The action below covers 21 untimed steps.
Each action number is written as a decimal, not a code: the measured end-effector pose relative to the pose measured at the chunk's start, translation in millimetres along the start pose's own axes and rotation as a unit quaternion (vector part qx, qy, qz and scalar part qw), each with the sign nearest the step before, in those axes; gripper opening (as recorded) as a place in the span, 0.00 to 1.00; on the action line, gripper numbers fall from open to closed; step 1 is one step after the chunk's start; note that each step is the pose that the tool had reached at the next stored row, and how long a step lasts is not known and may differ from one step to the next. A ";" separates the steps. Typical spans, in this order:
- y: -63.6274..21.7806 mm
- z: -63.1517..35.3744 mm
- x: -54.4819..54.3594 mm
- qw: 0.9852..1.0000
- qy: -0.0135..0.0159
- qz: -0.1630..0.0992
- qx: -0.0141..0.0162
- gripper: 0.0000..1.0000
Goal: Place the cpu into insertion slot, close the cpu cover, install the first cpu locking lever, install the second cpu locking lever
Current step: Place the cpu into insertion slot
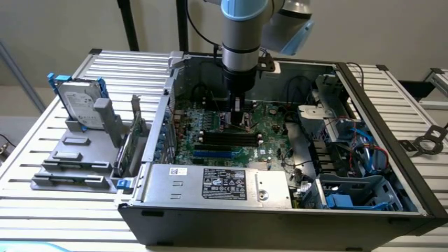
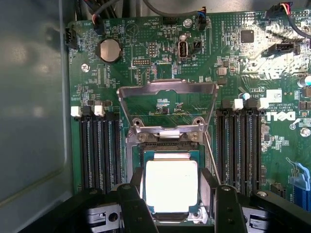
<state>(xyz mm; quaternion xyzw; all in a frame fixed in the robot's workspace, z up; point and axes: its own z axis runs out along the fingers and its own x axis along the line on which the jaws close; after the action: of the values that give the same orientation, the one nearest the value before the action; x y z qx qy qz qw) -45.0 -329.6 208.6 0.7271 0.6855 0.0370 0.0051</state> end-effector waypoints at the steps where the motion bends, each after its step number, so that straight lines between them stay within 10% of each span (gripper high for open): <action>1: 0.0 0.6 0.1 1.000 0.000 0.000 0.000 0.54; 21: 0.5 7.8 2.8 1.000 0.000 -0.001 0.000 0.54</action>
<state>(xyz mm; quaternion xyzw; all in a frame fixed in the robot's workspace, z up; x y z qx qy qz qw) -43.8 -326.6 201.0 0.7266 0.6860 0.0372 0.0049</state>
